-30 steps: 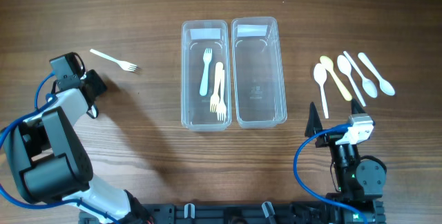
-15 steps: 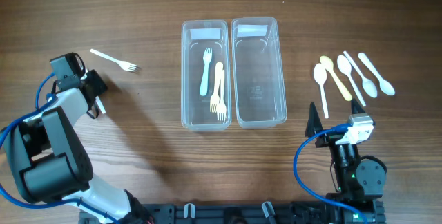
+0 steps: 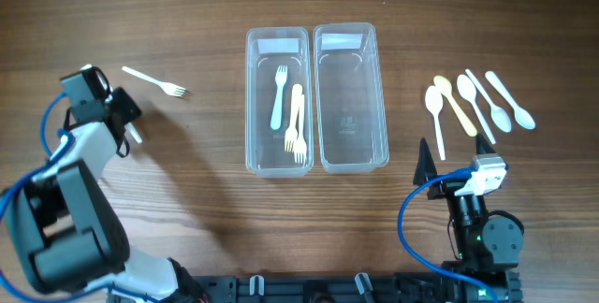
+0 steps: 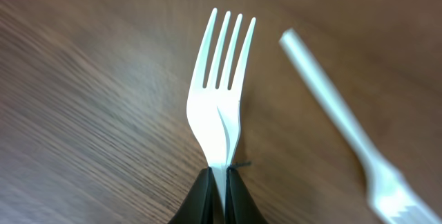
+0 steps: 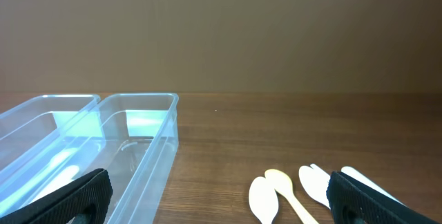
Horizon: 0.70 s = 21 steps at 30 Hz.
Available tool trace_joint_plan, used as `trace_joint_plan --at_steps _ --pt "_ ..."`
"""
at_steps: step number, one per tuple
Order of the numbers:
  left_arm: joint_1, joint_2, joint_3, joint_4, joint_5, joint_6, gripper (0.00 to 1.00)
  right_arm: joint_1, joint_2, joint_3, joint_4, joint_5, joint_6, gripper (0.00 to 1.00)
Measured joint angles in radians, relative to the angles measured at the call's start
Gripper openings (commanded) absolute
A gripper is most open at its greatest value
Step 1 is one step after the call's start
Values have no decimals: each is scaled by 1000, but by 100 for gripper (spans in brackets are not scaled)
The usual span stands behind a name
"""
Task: Pack container
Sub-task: 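Carry the white fork into the left container and release it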
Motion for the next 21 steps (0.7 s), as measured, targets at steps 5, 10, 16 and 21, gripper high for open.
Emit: trace_joint_plan --at_steps 5,10,16,21 --pt "-5 -180 0 -15 0 0 4 0 0 0 0 0 0 100" --pt "-67 -352 0 -55 62 -11 4 0 0 0 0 0 0 100" --pt "-247 -434 0 -74 227 -76 4 0 0 0 0 0 0 100" --pt "-430 -435 0 -67 324 -95 4 0 0 0 0 0 0 100"
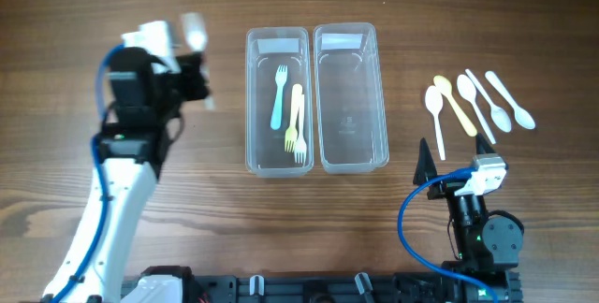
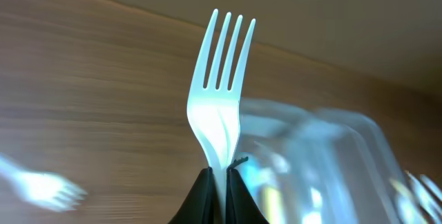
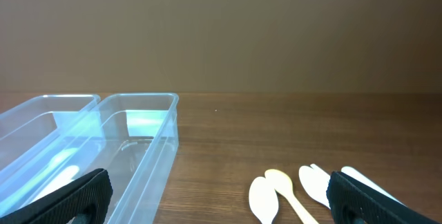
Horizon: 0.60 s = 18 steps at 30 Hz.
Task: Pack container
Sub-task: 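Carry the white fork into the left container and release it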
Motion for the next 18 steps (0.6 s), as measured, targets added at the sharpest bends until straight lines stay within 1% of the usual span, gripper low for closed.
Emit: trace_joint_plan --at_steps 3,7,11,15,16,17,18 --pt "-114 0 0 0 24 -3 4 0 0 0 0 0 0 100" --pt "-225 0 0 -21 18 -4 4 0 0 0 0 0 0 100" --pt "-290 18 0 -27 -19 -4 4 0 0 0 0 0 0 100" --pt "-312 73 0 -24 -38 -4 4 0 0 0 0 0 0 100" --pt "-314 85 0 -23 -40 -5 6 0 0 0 0 0 0 100" --pt "-315 99 0 -22 -45 -5 24 0 0 0 0 0 0 100" --pt "-315 109 0 -19 -48 -5 51 0 0 0 0 0 0 100"
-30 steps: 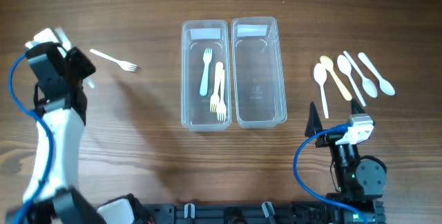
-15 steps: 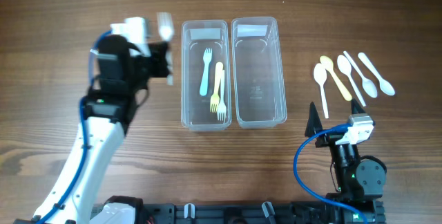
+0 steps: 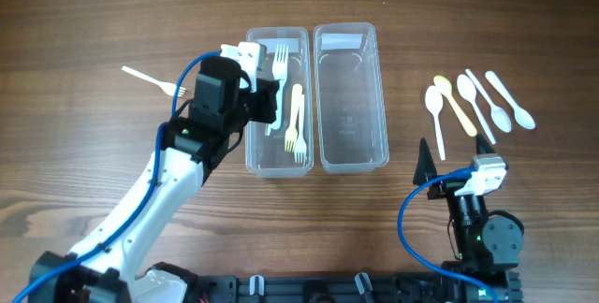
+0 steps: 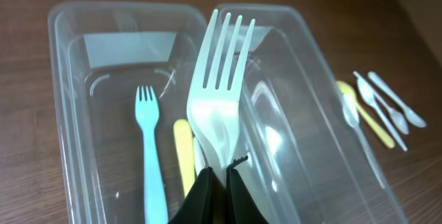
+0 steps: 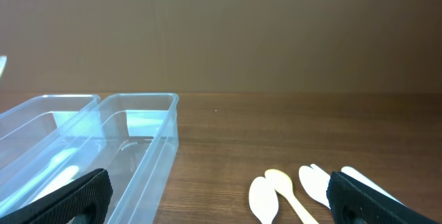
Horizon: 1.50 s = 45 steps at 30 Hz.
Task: Pack container
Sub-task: 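Carry the white fork into the left container and release it, then move the left gripper back to the last white fork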
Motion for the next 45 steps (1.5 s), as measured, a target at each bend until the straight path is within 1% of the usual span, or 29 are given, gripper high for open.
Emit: trace_joint_plan --at_steps 1,2,8,12,14,15,18,19,21,24,26,28,32,34,38,41,45 --pt "0 5 0 4 -2 3 62 0 0 0 0 0 0 100" --pt "0 9 0 11 -5 -1 64 0 0 0 0 0 0 100" --pt "0 10 0 74 -7 -8 68 0 0 0 0 0 0 100" --pt "0 10 0 115 -7 -8 68 0 0 0 0 0 0 100" --pt "0 9 -1 137 -7 -8 66 0 0 0 0 0 0 100" --pt "0 8 -1 150 -7 -8 63 0 0 0 0 0 0 100" --pt "3 0 -2 212 -8 -13 46 0 0 0 0 0 0 100" --pt "5 -5 -2 230 -12 -16 43 0 0 0 0 0 0 100" --pt "21 -18 -2 272 -72 -68 51 0 0 0 0 0 0 100" --pt "51 -18 -2 295 -184 -163 52 0 0 0 0 0 0 100" --pt "102 -1 -2 357 -278 -235 52 0 0 0 0 0 0 100" --pt "149 29 -2 422 -328 -280 53 0 0 0 0 0 0 100" --pt "225 112 -1 476 -372 -377 53 0 0 0 0 0 0 100" --pt "271 182 -1 496 -386 -440 54 0 0 0 0 0 0 100" --pt "337 328 -2 575 -392 -528 54 0 0 0 0 0 0 100" --pt "370 430 -2 640 -387 -560 52 0 0 0 0 0 0 100" --pt "394 523 -2 682 -381 -576 49 0 0 0 0 0 0 100"
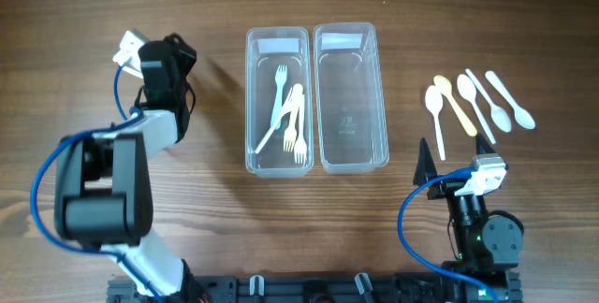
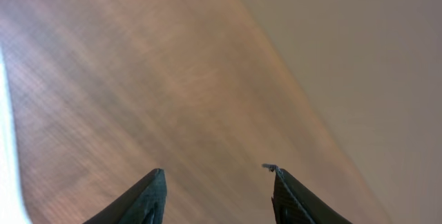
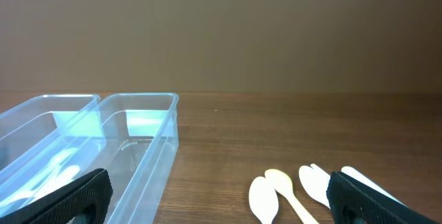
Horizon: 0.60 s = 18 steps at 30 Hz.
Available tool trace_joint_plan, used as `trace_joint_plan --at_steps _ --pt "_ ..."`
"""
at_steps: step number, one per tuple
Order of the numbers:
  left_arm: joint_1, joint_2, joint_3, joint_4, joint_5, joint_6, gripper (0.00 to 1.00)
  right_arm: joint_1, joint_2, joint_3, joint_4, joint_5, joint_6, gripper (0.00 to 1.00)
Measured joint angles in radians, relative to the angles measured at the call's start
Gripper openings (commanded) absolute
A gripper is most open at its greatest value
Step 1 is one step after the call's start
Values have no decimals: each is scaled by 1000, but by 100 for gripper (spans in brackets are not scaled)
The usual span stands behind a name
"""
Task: Pack container
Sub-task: 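Move the left gripper back to the last white fork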
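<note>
Two clear containers stand side by side. The left container (image 1: 251, 107) holds a blue fork (image 1: 279, 97), yellow forks (image 1: 298, 121) and a white fork (image 1: 269, 135) lying aslant. The right container (image 1: 379, 107) is bare inside. My left gripper (image 1: 167, 55) (image 2: 217, 171) is open over the wood to the left of the containers, with nothing between its fingers. A blurred white strip (image 2: 5, 134) shows at the left wrist view's edge. My right gripper (image 1: 454, 158) (image 3: 217, 203) rests open near the front right.
Several white and yellow spoons (image 1: 477, 102) (image 3: 276, 189) lie in a row right of the containers. The right wrist view also shows the containers (image 3: 138, 141) ahead on its left. The left arm (image 1: 94, 191) stretches along the table's left side.
The white fork that my left gripper held above the left container now lies inside it. The gripper has opened and stands further left, over the wood. The right arm has not moved.
My left gripper was shut on a white fork at the far left, beside another white fork on the table. Then it held the fork near the left container, then over it. Now that fork lies in the container and the gripper is open at the left.
</note>
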Motion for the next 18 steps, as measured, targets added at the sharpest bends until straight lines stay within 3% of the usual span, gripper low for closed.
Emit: trace_joint_plan --at_steps 8,18 --pt "20 127 3 18 3 -11 48 0 0 0 0 0 0 100" --pt "38 126 29 -54 7 -14 45 0 0 0 0 0 0 100"
